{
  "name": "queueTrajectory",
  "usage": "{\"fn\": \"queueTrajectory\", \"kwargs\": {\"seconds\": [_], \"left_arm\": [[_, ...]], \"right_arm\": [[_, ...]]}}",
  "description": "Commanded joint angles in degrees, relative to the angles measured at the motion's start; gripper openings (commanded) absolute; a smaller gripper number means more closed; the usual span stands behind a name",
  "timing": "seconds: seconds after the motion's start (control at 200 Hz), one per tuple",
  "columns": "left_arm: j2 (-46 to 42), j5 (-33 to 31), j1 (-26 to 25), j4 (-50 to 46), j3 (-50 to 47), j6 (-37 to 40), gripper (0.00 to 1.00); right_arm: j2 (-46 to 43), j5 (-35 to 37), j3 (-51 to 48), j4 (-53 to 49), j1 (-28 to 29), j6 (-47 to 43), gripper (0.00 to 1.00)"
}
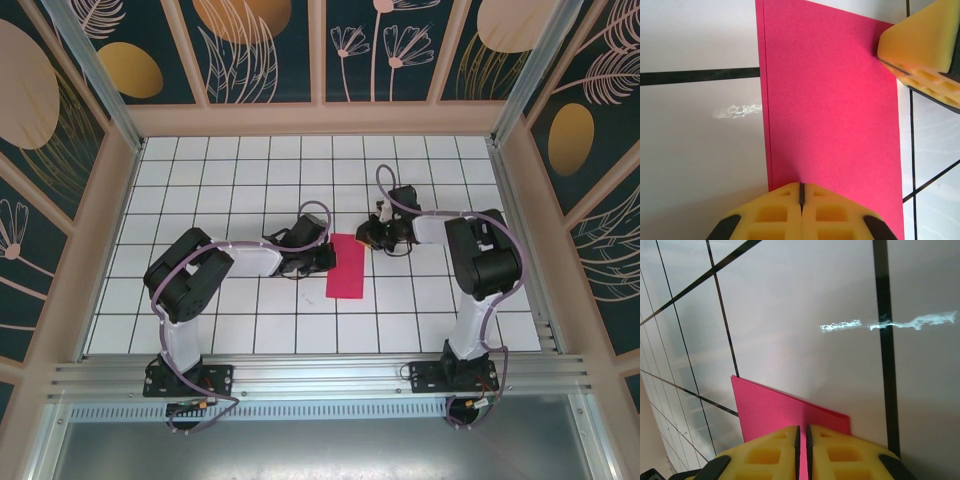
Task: Fold a paper plane with a square sheet of paper (pick it up from the middle)
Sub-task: Fold the square sheet of paper in half at the center of the table.
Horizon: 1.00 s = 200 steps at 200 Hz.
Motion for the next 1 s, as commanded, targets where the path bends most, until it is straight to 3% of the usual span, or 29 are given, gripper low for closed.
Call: {"fn": "queueTrajectory", "kwargs": {"seconds": [0.0, 0.16, 0.736, 0.996], "left_arm": [[2.63, -1.70, -0.31, -7.45, -1.99, 1.17, 0.00], [2.44, -1.75, -0.31, -7.49, -2.01, 1.21, 0.00], [2.33, -1.66, -0.27, -7.65, -1.82, 1.16, 0.00], [2.17, -1.63, -0.29, -7.45, -1.99, 1.08, 0.00]], "right_arm": [[-0.56, 1.03, 1.62, -2.17, -0.38, -1.13, 0.16], [-2.27, 2.07, 5.49, -6.02, -0.51, -2.66, 0.16], [5.54, 5.70, 7.03, -6.83, -0.66, -2.86, 0.15], [3.50, 6.51, 8.40, -9.56, -0.75, -4.24, 0.15]]}}
